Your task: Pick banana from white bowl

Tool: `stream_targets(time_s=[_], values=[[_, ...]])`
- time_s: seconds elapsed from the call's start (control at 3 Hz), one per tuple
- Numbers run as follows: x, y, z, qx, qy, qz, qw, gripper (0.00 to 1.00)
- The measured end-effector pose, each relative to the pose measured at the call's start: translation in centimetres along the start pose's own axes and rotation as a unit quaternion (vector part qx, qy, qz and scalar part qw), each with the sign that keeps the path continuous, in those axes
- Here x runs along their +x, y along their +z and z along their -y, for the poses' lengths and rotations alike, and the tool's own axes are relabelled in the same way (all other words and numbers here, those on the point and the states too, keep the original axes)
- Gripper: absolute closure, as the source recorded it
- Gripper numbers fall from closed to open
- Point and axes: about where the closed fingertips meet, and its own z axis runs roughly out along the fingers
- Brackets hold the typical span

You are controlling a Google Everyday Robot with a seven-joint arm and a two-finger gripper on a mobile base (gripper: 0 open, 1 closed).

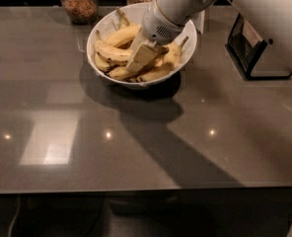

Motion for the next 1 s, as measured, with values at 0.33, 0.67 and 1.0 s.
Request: stream_targets(time_s=[0.33,0.67,1.0], values=[[0.2,-1.5,-0.5,-0.001,0.003,0.000,1.0000,0.89],[0.3,-3.8,-1.2,0.003,0.003,0.010,0.9999,1.00],[1.2,-6.5,-2.5,0.008,-0.005,0.040,0.9992,1.00]])
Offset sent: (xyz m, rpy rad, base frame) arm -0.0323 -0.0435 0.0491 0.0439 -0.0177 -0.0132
